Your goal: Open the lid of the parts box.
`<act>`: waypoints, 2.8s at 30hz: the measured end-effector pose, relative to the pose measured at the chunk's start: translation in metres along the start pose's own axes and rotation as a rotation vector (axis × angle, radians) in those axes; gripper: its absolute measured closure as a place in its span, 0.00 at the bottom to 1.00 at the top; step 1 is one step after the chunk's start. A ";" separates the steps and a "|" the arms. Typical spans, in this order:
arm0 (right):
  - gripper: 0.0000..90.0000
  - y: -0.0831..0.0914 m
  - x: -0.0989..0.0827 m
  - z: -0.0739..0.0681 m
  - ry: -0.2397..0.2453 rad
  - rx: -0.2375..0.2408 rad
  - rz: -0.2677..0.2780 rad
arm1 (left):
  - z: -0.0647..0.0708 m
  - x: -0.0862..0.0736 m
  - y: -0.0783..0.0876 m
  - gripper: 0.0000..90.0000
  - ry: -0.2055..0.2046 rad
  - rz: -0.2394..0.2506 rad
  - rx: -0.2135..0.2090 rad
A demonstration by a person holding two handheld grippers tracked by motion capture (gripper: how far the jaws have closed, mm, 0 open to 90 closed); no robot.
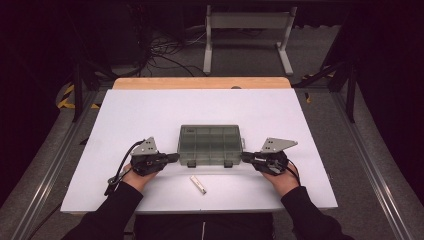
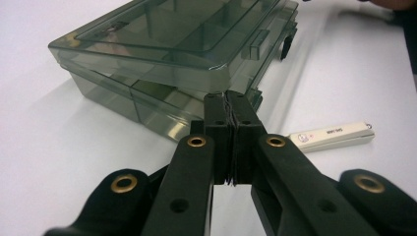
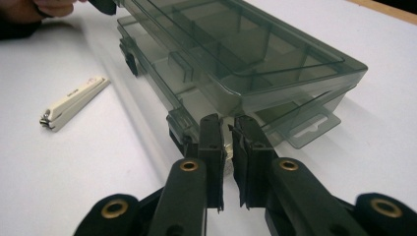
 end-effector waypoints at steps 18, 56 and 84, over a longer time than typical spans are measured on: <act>0.94 0.002 0.000 0.004 -0.028 -0.003 0.043 | -0.001 0.003 0.001 1.00 0.053 0.083 -0.022; 0.37 -0.014 0.005 0.022 -0.055 -0.080 0.023 | 0.000 0.003 0.000 0.95 0.047 0.080 -0.022; 0.36 -0.007 0.035 0.034 -0.021 -0.078 0.057 | 0.013 -0.002 -0.013 0.66 -0.010 0.020 -0.088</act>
Point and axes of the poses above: each handheld gripper's, and its own axes: y roughly backward along the jaws, x roughly out of its top, z roughly to its right, the point moved 6 cm from there along -y, roughly forward along the jaws, and after that the axes turned 9 degrees about y, right-handed, at the moved point
